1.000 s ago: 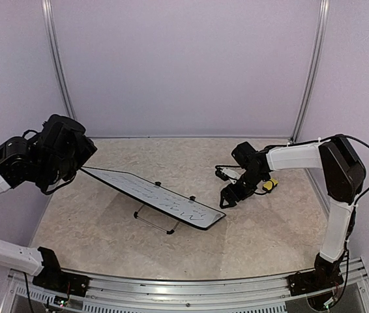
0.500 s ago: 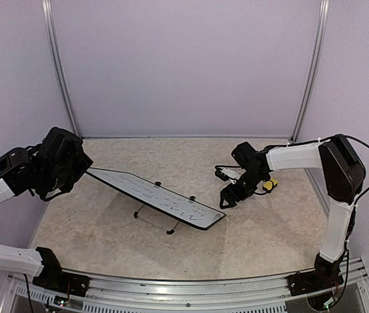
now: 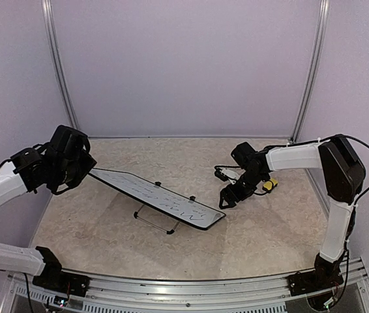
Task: Erase the whiteboard
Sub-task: Rotate the whiteboard at the center of the board.
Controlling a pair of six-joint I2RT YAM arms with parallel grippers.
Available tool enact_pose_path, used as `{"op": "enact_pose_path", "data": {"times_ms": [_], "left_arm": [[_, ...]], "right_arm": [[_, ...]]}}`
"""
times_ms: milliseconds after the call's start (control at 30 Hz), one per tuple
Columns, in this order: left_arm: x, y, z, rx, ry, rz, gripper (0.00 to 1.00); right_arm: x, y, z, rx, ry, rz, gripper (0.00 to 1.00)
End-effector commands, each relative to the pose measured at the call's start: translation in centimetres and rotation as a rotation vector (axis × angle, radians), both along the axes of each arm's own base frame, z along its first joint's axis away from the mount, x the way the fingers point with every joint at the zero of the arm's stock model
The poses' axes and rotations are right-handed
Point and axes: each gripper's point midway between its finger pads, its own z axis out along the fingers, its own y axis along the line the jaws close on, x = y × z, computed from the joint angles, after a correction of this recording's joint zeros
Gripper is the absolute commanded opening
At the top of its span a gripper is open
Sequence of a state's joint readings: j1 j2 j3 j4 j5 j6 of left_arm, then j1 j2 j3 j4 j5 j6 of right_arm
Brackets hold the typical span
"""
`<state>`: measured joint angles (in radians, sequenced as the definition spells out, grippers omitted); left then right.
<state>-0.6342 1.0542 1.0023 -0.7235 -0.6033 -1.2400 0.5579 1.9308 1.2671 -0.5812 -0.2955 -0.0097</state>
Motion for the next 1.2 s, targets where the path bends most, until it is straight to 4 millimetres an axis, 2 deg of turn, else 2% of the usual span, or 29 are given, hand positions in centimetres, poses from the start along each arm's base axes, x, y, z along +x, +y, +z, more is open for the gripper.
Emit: {"op": "enact_pose_path", "data": {"times_ms": [0, 133, 167, 467, 767, 1167], "left_arm": [[1.1, -0.5, 0.6, 0.007, -0.032, -0.028, 0.44], [1.8, -0.8, 1.2, 0.028, -0.056, -0.038, 0.28], [1.9, -0.9, 1.2, 0.032, -0.057, -0.041, 0.28], [2.6, -1.1, 1.3, 0.072, -0.075, -0.057, 0.28], [4.2, -2.0, 3.1, 0.137, -0.158, -0.106, 0.33], [6.6, -3.6, 2.6, 0.204, -0.174, -0.166, 0.37]], "right_arm": [[-1.3, 1.0, -0.1, 0.011, 0.009, 0.031, 0.77], [-2.3, 1.3, -0.7, 0.004, 0.017, 0.05, 0.77], [-2.5, 1.4, -0.9, 0.001, 0.02, 0.054, 0.77], [-4.2, 1.6, -1.2, 0.004, 0.038, 0.035, 0.77], [-5.6, 2.4, -0.9, -0.005, 0.031, 0.052, 0.77], [-7.1, 2.6, 0.2, -0.019, 0.015, 0.058, 0.77]]}}
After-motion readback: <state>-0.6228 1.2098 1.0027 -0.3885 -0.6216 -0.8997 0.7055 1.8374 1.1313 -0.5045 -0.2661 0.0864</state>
